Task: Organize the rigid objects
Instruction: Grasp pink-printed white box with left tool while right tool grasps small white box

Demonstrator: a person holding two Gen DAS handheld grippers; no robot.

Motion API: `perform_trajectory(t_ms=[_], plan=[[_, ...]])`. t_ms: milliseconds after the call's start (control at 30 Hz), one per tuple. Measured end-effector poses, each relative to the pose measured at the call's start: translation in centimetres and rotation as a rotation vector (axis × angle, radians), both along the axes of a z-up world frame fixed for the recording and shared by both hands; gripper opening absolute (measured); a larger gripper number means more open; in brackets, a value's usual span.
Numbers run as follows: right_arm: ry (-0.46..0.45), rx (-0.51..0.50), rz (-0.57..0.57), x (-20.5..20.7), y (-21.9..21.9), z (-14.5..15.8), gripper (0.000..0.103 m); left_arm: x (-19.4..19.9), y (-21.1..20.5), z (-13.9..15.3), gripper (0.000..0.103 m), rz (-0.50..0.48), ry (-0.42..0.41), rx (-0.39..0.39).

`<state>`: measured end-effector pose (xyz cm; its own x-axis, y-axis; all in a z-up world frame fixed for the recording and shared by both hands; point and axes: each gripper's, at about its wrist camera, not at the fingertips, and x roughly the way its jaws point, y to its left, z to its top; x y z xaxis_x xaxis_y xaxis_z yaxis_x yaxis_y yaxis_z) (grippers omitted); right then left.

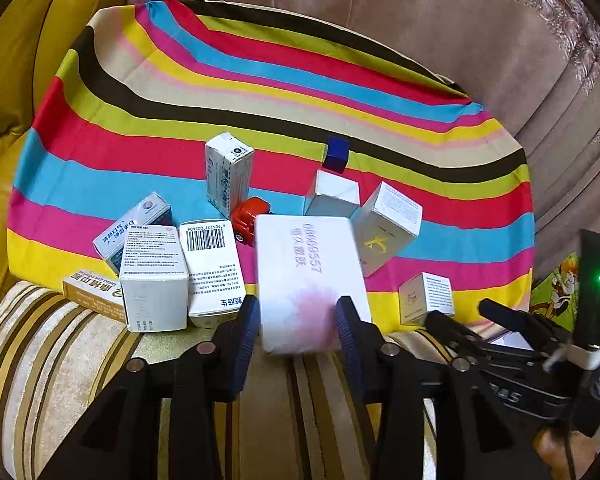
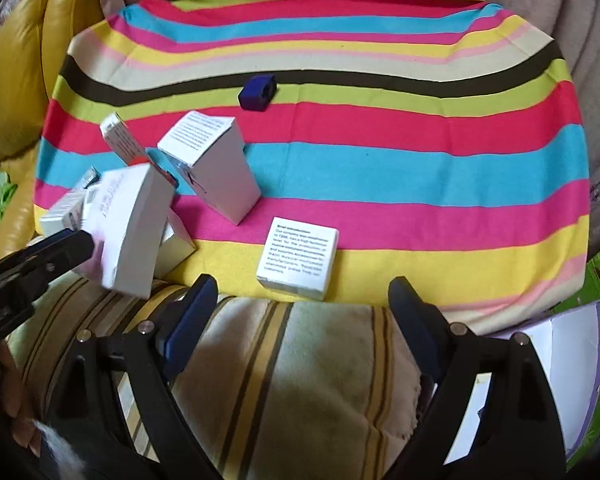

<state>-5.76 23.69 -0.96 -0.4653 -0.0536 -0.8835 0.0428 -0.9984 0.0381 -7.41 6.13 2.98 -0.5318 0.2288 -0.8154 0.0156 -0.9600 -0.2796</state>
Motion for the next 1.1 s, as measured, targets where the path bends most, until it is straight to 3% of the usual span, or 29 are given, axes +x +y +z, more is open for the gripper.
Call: perform_trajectory(t_ms=[133,267,433,567,833,1100], plan=[[-0.023,0.014,-0.009,-1.1,-0.1,-0.8,0.088,0.0,0.1,0.4,0.068,0.000,0.017,0.014],[-0.060,0.035,-0.017,-2.3,-0.2,-1.9,0.070,-0.4,0.4,1.0,0.072,0.016,0.007,0.031],[-0.106,0.010,-0.013,-2.9,-0.1,-3.2,0.048,-1.6,1.7,0.4,0.073,0.031,-0.045,-0.025],[-0.082,-0.016,-0.040,-2.6,0.5,-3.0,0.046,-2.3,2.6,-0.4,0.073,0.033,-0.080,-0.064],[0.050,-0.057,-0.145,-0.1,2.7,-0.4,0.046,-3.7,4.3,-2.0,0.073,0.031,-0.168,-0.164],[0.122,-0.065,-0.155,1.4,3.0,1.2,0.046,-3.3,4.2,-2.2,0.069,0.029,-0.153,-0.164]])
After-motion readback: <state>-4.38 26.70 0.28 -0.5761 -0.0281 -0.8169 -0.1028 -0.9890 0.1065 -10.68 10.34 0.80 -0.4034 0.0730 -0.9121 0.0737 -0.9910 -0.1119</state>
